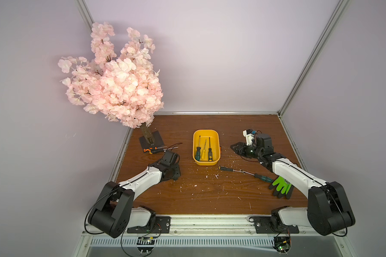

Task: Put the screwdriver on the desktop into the storage box
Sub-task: Pick up the screwdriver from the center of the board, then place the screwdriver in the storage box.

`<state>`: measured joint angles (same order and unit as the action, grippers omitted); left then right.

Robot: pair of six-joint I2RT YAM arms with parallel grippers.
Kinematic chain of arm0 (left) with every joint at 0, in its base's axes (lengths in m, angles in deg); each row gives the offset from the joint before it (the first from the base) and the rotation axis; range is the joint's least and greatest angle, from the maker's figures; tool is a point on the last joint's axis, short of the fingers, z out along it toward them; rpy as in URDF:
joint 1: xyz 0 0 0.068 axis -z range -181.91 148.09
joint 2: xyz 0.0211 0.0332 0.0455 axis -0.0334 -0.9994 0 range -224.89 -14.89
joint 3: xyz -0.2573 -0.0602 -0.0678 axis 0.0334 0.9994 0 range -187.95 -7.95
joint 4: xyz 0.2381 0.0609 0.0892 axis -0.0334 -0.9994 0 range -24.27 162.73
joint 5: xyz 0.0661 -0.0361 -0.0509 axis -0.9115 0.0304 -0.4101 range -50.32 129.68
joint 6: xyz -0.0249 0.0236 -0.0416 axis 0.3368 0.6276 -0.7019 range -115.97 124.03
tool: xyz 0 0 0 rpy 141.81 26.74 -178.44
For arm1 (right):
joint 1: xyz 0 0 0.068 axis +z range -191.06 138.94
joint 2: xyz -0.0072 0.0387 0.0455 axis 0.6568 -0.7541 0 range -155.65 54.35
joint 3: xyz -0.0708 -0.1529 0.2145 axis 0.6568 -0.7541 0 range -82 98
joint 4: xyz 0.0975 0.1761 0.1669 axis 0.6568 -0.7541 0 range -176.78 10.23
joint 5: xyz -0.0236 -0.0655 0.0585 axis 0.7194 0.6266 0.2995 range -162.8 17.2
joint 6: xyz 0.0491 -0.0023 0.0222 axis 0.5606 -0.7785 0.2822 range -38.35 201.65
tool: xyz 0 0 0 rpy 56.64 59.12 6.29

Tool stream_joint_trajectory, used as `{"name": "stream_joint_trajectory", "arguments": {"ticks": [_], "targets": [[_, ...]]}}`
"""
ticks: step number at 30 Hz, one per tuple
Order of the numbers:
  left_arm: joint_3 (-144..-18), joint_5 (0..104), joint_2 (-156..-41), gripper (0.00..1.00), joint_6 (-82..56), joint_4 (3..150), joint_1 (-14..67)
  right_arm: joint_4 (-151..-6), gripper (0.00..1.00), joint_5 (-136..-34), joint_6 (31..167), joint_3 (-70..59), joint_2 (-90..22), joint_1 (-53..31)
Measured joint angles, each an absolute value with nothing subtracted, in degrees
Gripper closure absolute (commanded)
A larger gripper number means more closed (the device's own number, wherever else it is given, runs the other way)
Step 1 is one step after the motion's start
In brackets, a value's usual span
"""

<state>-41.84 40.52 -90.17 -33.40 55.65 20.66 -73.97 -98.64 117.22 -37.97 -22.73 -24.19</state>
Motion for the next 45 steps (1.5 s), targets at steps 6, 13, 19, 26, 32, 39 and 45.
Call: {"name": "stream_joint_trajectory", "arguments": {"ticks": [6,13,19,26,32,39,45], "targets": [[-45.4,42.2,-87.2,0.97,-33.5,54.8,22.1,-74.2,0.59,-98.7,117.2,-36.1,-22.7,-22.7],[-51.3,43.6,-84.5,0.98,-33.9,54.8,24.0,-73.8,0.59,-98.8,117.2,-34.7,-22.8,-21.1],[-56.0,44.8,-85.8,0.99,-34.2,54.9,25.0,-73.8,0.59,-98.8,117.2,-34.7,-22.8,-20.8],[-61.1,45.7,-92.9,0.99,-34.4,56.3,28.2,-73.8,0.59,-98.6,117.2,-34.9,-22.6,-20.8],[-64.5,46.8,-98.6,1.0,-34.3,57.1,30.0,-74.0,0.59,-98.5,117.2,-36.5,-21.1,-20.8],[-70.3,47.5,-106.2,1.0,-33.7,58.0,31.7,-74.2,0.59,-98.1,117.0,-37.7,-19.7,-20.8],[-74.7,48.5,-111.8,1.0,-32.8,58.5,32.2,-74.2,0.59,-97.5,117.0,-37.7,-19.7,-20.8]]}}
